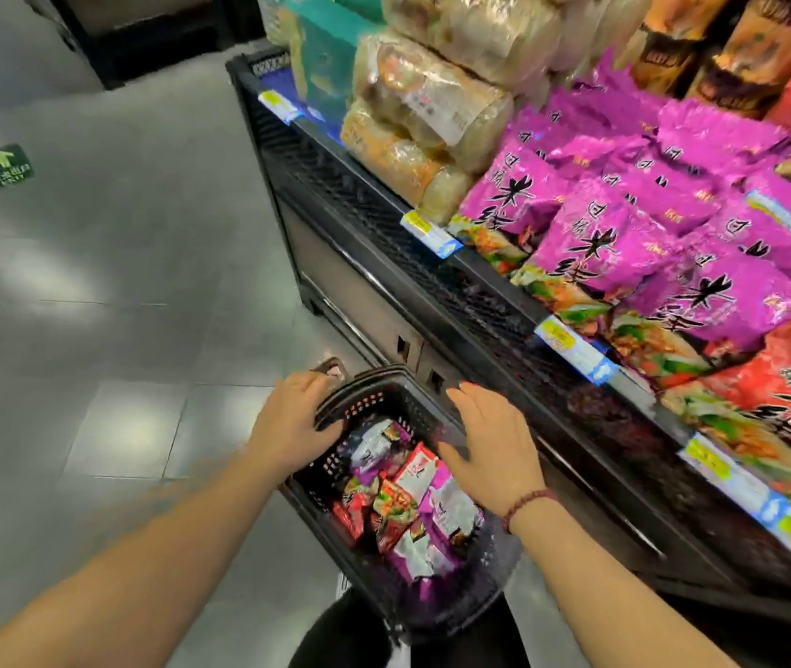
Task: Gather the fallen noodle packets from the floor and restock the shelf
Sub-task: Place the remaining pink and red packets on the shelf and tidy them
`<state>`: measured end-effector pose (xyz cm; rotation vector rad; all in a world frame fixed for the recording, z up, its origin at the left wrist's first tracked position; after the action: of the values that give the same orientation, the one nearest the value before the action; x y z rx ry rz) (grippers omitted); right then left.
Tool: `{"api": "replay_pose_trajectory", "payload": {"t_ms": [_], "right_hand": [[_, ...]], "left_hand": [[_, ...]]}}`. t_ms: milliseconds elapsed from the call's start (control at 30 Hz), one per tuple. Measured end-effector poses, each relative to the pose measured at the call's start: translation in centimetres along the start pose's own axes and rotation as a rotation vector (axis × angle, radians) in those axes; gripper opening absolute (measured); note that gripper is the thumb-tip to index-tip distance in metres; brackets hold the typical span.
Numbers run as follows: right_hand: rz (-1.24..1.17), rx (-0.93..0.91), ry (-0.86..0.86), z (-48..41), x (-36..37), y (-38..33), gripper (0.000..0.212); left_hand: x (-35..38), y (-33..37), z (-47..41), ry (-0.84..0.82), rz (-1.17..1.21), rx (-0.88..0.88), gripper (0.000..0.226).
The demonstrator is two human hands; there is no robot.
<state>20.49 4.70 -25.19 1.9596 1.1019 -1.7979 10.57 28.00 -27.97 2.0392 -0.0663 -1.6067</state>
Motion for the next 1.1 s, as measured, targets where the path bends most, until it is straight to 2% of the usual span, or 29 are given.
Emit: {"api": "replay_pose_trajectory", "payload": {"t_ms": [100,267,367,500,767,900,1100], "right_hand": [[-0.054,0.028,-0.131,0.9,4.9,-0.8,0.066],[-0.105,0.134,-0.33,1.7,14.3,-0.2,0.068],[-0.175,0.272,-0.368,1.9,20.3,0.8,0.068],[-0.31,0.453,-0.373,2.7,28.1,1.7,0.07],[-0.618,0.781,-0.422,2.7,42.8,2.6,0.082],[-0.601,0.863,-0.403,1.5,48.4,3.2,0.089],[-0.444,1.015,-0.32,-0.4,53.2,4.0,0.108]], "left_hand": [[1.7,-3.9,3.4,-0.027,0.003,-0.121,0.058],[7.7,-9.6,8.0,-0.069,-0.013,-0.259,0.077],[11.7,-12.6,9.4,-0.065,0.013,-0.377,0.084],[16.8,-15.8,10.1,0.022,0.058,-0.483,0.082],[25.5,-21.3,10.2,0.125,0.104,-0.445,0.081],[27.9,-22.4,10.7,0.143,0.09,-0.36,0.082],[28.4,-22.8,11.0,0.291,0.057,-0.351,0.074]]}}
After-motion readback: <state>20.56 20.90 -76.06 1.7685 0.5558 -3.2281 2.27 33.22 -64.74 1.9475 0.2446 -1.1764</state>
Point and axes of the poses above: each hand's wrist, its own z-axis away from the middle knuckle, its own x-axis out of the palm, y = z × x, the point moved 4 cm from there along -z, towards the middle knuckle, and after that the axes turned 12 degrees about y, right-handed, at the moved point
